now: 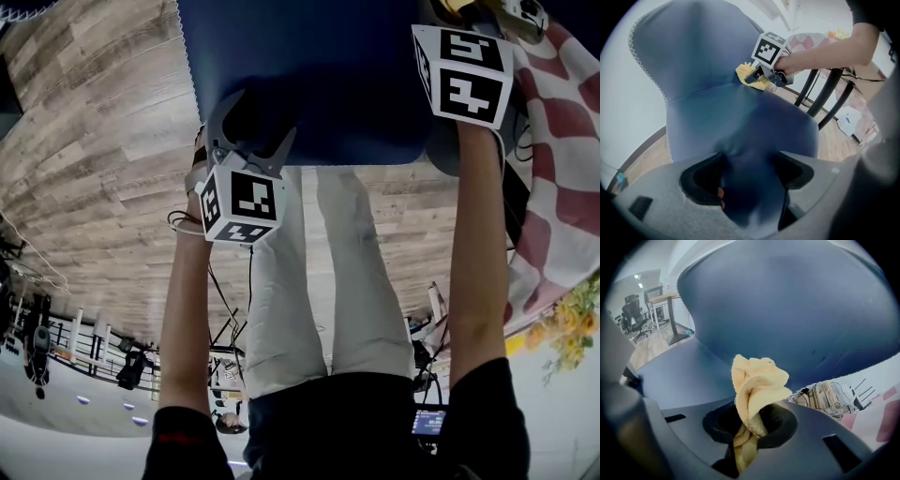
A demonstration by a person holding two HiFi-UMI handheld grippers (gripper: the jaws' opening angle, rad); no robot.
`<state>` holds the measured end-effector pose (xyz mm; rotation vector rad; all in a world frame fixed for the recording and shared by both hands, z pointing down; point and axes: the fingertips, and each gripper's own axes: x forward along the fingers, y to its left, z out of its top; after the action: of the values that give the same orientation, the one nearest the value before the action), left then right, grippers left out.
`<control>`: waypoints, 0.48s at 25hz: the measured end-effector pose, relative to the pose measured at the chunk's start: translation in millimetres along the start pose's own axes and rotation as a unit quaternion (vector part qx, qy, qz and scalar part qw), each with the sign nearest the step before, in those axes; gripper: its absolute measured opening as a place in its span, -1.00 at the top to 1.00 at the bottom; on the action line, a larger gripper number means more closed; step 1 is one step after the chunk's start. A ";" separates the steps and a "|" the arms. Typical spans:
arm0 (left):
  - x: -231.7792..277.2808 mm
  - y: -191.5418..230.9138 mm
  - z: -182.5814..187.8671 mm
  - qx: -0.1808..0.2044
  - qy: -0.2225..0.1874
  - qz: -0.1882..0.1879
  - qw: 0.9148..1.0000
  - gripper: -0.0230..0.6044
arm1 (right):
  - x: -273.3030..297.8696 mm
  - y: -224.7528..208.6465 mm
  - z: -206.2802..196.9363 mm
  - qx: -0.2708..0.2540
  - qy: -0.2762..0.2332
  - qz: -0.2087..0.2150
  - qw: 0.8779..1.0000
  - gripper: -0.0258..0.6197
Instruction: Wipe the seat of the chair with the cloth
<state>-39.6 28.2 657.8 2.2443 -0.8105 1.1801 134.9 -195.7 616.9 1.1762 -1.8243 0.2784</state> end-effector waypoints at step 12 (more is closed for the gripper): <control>1.0 -1.1 1.0 -0.002 -0.003 0.007 1.000 -0.19 | 3.2 11.5 4.0 0.037 -0.020 -0.012 0.999 0.75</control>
<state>-37.8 28.0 657.9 2.2425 -0.8311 1.1772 122.9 -194.2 620.3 1.2624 -1.8469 0.3126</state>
